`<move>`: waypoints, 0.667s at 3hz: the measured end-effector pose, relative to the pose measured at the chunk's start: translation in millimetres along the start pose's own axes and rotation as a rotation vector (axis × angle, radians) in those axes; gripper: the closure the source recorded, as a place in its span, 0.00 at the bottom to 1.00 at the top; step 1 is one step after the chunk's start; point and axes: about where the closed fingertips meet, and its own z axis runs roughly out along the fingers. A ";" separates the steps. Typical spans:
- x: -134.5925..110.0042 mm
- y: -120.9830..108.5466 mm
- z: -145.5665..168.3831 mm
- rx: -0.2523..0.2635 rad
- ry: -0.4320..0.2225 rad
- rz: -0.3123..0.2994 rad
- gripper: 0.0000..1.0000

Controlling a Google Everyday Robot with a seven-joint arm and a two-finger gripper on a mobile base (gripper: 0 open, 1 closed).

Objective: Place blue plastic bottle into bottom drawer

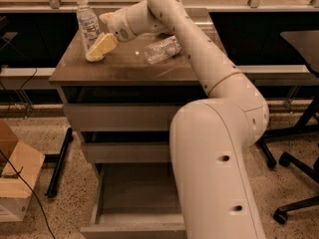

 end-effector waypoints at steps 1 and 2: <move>-1.8 -11.1 17.8 -0.003 -0.052 0.007 0.00; -0.1 -18.3 33.2 -0.016 -0.094 0.020 0.18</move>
Offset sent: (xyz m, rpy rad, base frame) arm 0.0623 0.0335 -0.0037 0.1447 0.0232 0.0385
